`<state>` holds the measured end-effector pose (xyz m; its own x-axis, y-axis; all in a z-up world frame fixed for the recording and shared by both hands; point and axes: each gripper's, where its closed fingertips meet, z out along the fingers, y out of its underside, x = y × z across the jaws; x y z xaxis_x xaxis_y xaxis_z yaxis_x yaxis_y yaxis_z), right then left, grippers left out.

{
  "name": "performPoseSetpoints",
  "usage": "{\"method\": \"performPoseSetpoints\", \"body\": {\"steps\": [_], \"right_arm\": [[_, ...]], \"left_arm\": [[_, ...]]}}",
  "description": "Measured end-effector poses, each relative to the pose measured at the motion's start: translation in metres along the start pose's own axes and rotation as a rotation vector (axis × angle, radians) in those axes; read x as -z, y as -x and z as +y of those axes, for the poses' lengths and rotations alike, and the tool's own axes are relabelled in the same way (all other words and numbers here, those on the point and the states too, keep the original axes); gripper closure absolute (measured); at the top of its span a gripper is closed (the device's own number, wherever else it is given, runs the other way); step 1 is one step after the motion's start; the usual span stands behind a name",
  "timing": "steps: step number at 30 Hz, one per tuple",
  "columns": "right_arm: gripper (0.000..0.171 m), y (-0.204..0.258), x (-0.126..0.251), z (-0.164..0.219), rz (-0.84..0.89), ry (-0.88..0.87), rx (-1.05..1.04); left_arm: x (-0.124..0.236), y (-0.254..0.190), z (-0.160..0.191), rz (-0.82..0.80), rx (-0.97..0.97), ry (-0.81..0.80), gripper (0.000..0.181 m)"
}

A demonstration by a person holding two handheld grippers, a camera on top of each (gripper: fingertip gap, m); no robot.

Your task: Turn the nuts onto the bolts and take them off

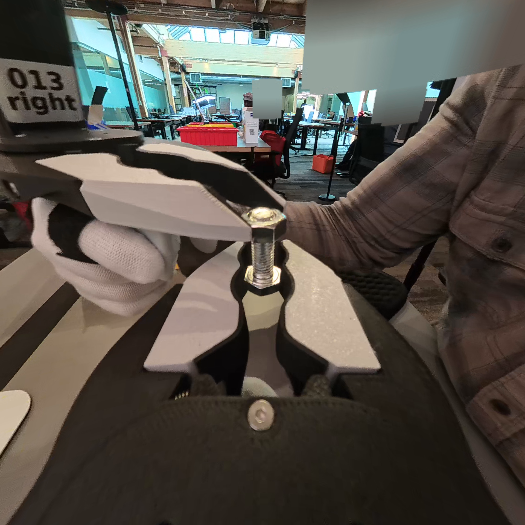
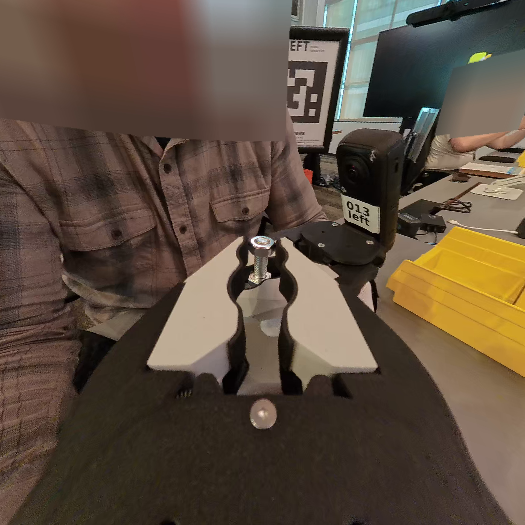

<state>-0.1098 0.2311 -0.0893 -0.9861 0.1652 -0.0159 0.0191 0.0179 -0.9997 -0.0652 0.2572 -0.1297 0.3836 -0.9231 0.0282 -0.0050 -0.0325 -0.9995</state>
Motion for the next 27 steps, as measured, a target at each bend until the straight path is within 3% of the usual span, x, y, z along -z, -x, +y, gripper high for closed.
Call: {"method": "performPoseSetpoints", "body": {"steps": [7, 27], "right_arm": [[0.155, -0.016, 0.009, 0.002, 0.241, 0.062, -0.010], [0.155, -0.040, 0.042, 0.015, 1.330, 0.162, -0.080]], "left_arm": [[0.006, 0.021, 0.001, -0.111, -0.005, 0.012, 0.162], [0.014, 0.065, 0.013, -0.403, -0.053, 0.055, 0.162]]}}
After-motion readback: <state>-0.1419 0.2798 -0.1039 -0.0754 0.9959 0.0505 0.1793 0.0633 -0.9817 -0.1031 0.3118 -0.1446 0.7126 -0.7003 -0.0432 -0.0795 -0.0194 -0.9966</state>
